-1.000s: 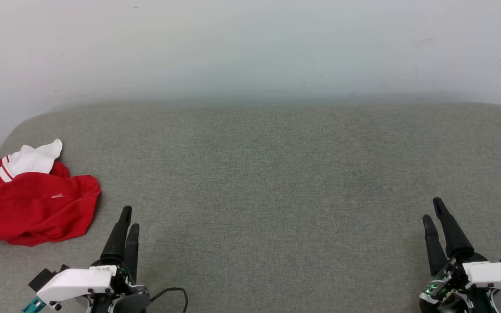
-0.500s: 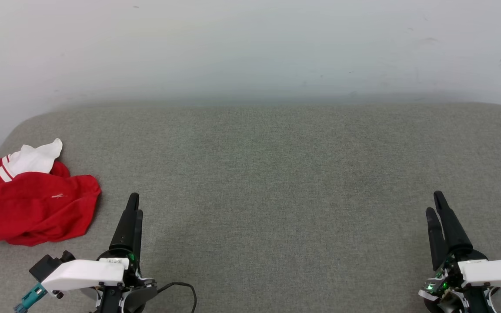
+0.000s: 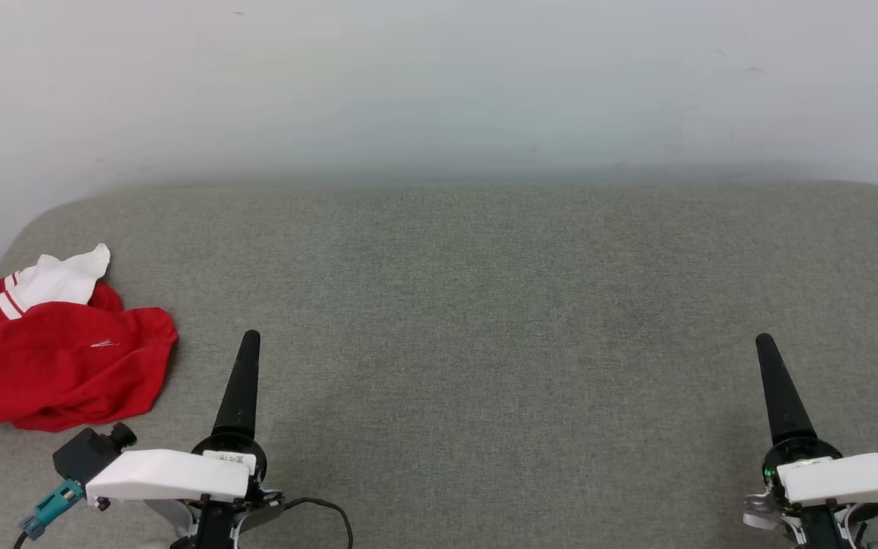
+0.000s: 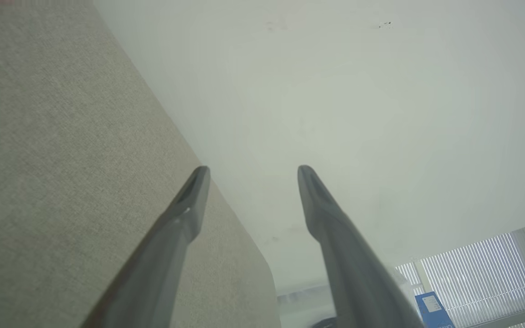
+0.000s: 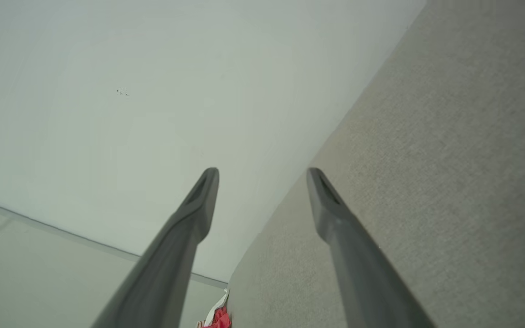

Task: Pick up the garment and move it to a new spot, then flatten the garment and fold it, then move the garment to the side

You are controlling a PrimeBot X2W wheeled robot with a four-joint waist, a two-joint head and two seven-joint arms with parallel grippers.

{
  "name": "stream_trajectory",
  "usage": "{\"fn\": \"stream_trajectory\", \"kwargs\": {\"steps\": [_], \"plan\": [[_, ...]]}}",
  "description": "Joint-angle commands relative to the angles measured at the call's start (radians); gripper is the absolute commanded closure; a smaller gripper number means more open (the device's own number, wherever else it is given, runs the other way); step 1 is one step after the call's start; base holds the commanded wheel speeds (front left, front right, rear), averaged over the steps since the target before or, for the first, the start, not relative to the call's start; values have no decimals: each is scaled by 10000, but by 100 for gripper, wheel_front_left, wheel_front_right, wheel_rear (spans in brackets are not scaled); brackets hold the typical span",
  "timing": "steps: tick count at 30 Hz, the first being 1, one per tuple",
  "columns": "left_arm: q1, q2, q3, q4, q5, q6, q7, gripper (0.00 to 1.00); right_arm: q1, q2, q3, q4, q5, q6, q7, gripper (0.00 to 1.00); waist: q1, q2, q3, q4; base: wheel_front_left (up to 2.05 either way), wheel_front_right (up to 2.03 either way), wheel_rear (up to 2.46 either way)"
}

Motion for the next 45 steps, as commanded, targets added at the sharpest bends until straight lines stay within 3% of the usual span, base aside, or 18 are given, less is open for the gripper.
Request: {"fn": "stream_trajectory", "kwargs": {"steps": [1,13,26,45], "plan": [[-24,19,-50,-233,560,-4,-127,0,-7,3,-14,-287,-721,1,-152,0,0,0,-6,1,0,0,0],[43,21,-128,-330,3273,-4,-535,0,107,63,31,-865,-3874,1,-147,0,0,0,7,6,0,0,0],[106,23,-219,-382,5717,-4,-891,0,281,87,41,-1360,-6346,0,-15,0,0,0,25,22,0,0,0],[299,33,-272,-390,8667,134,-1385,0,510,100,5,-1947,-9023,0,155,0,0,0,26,38,0,0,0]]}}
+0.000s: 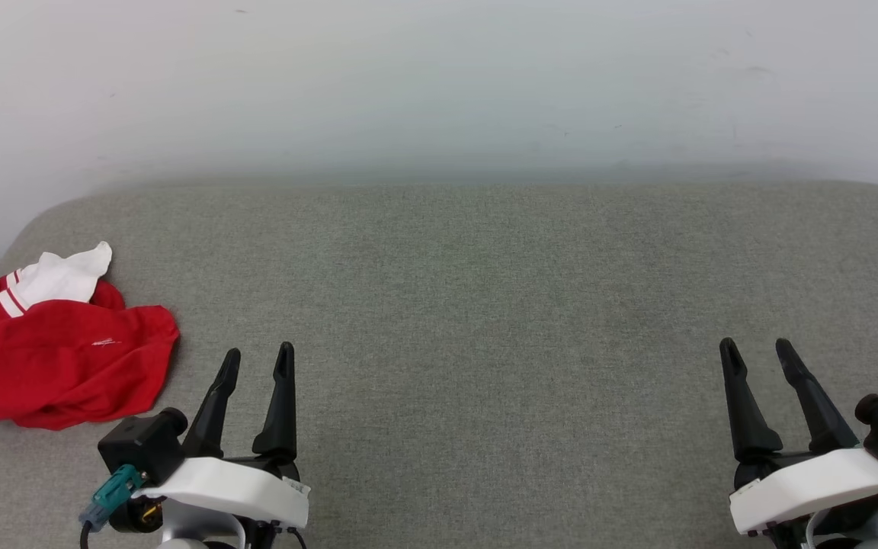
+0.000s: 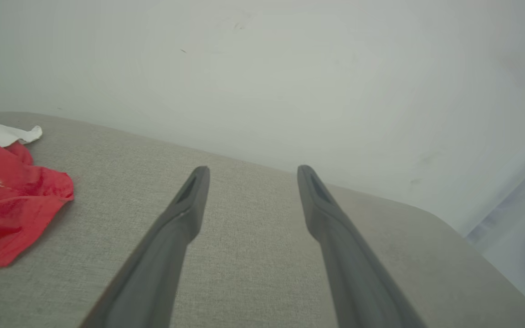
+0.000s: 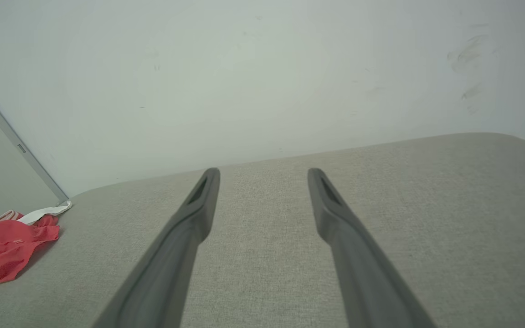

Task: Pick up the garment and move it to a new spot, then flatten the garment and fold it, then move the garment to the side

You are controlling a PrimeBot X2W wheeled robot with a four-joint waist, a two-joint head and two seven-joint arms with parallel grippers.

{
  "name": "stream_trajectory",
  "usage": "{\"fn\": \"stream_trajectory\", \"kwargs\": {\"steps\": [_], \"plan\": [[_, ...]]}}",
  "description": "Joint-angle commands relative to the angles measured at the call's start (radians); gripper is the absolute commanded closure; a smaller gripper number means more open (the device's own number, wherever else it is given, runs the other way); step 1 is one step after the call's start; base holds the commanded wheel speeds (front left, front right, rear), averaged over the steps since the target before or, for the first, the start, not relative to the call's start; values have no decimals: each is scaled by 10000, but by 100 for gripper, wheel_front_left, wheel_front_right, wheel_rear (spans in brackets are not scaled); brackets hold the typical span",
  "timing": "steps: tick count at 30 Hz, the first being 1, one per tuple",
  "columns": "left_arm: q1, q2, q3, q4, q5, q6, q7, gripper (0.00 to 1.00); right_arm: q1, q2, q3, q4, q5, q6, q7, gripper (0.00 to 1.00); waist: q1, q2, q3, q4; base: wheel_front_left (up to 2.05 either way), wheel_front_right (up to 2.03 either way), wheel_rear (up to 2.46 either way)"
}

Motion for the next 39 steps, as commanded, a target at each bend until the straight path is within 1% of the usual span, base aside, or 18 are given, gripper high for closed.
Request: {"fn": "stream_trajectory", "kwargs": {"steps": [1,15,32,39], "plan": [[80,23,-27,-117,302,29,-98,0,23,19,-38,-165,-298,-2,-9,0,0,0,-3,1,0,0,0],[137,23,-79,85,1620,94,-401,0,172,27,-150,-443,-1381,-2,-53,0,0,0,-13,31,0,0,0],[77,20,-130,387,2780,207,-753,0,287,32,-208,-648,-2250,-3,44,0,0,0,-29,79,0,0,0],[74,18,-128,584,3035,219,-875,0,347,34,-243,-695,-2581,-3,1,0,0,0,-26,96,0,0,0]]}}
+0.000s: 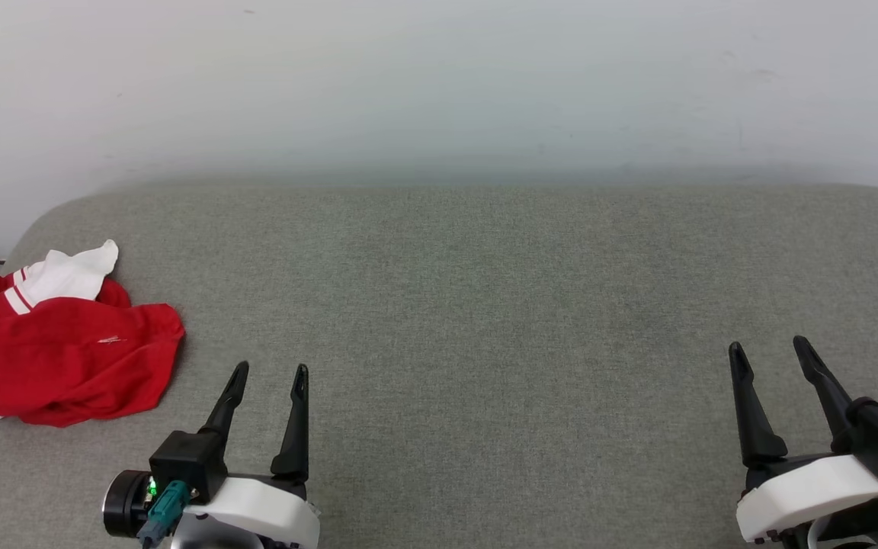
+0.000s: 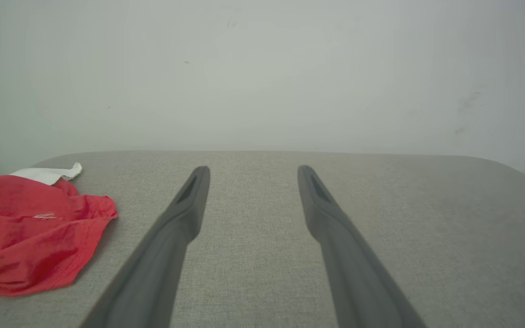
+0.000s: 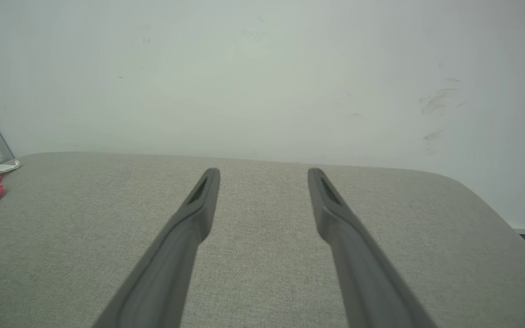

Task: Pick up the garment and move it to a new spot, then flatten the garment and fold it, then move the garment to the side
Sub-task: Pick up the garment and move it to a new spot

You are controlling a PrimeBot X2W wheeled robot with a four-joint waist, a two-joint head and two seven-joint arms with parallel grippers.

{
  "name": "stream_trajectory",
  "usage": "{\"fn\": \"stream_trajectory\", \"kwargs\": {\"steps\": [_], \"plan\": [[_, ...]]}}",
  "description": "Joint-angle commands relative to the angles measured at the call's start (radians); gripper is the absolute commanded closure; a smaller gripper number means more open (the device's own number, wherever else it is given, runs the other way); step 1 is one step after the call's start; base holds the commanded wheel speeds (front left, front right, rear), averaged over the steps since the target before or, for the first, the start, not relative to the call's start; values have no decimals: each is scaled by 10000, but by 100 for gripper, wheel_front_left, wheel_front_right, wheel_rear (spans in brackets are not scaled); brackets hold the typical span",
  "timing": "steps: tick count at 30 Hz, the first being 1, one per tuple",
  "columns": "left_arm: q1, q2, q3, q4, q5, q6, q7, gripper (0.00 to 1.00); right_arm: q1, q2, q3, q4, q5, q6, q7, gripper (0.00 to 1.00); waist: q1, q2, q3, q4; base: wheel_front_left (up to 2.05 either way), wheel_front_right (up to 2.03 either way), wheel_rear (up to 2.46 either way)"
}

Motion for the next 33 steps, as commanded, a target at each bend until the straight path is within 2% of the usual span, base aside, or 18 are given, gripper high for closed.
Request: {"fn": "stream_trajectory", "kwargs": {"steps": [1,11,23,33], "plan": [[-65,11,-11,78,186,40,-110,0,82,33,-11,-96,-184,-3,-45,0,0,-1,2,4,0,0,0],[-166,10,29,361,162,90,-167,0,-9,34,2,-8,-137,-3,-133,0,0,-1,15,206,0,0,0],[-369,8,193,382,71,315,-157,0,-104,31,234,-147,-122,-3,-95,0,0,-1,138,1486,0,0,0],[-418,7,334,324,42,306,-157,0,-229,31,621,-156,-183,-3,-138,0,0,-1,219,2962,0,0,0]]}}
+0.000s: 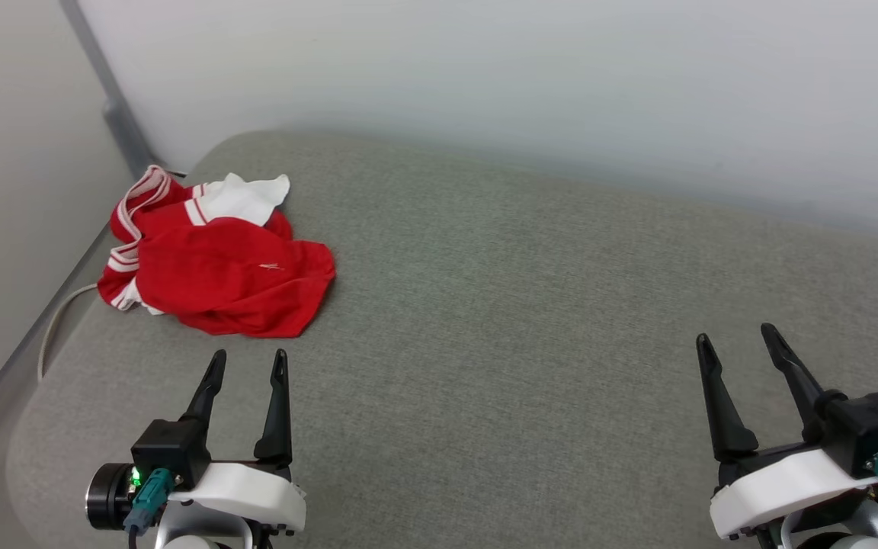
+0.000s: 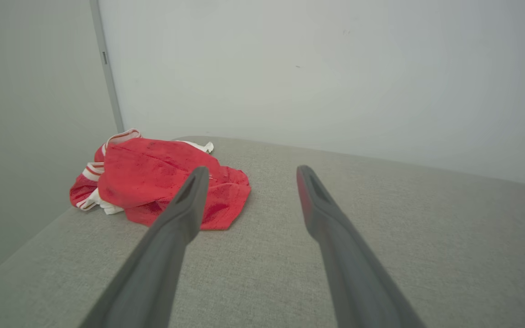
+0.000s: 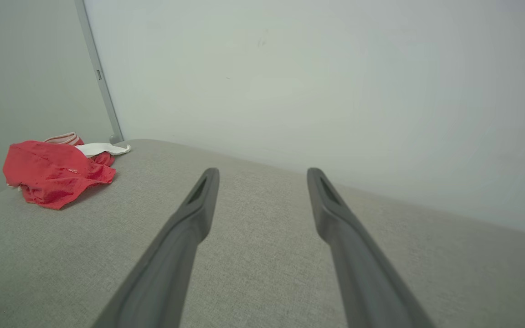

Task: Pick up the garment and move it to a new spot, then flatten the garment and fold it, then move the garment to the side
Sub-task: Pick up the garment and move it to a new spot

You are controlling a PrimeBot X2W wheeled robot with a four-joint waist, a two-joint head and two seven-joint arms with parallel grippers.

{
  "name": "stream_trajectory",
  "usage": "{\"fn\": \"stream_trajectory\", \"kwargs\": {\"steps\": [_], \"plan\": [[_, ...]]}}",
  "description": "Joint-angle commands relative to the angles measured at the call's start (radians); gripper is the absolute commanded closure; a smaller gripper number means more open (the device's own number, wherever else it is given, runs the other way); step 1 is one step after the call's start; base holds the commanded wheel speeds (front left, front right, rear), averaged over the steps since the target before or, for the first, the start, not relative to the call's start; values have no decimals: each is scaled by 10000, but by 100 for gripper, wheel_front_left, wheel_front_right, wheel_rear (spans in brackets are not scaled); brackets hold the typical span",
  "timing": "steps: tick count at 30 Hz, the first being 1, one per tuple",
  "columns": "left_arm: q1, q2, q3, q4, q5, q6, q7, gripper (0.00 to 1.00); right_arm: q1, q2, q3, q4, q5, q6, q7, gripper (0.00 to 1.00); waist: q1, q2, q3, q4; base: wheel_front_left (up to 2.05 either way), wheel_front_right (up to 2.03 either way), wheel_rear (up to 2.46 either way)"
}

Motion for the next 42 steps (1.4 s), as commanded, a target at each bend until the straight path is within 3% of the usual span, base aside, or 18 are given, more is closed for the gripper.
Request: {"fn": "stream_trajectory", "kwargs": {"steps": [1,12,21,32,42], "plan": [[-62,1,69,-40,-63,1,-27,0,-110,26,80,-19,-32,-3,-49,0,-1,0,23,462,0,0,0],[-5,-1,233,-63,-124,32,-27,0,-382,24,517,-37,-196,-5,-33,0,-1,0,17,1731,0,0,0],[122,1,362,-37,-119,-17,-27,0,-447,25,641,8,-165,-5,-20,0,-1,0,-79,2278,0,0,0],[74,1,462,-56,-109,-14,-27,0,-359,25,584,66,-29,-5,-81,0,-1,0,-106,2305,0,0,0],[-1400,152,1031,770,-482,-12,-9,0,-751,23,529,-339,-262,-5,213,0,-1,0,828,1583,0,0,0]]}}
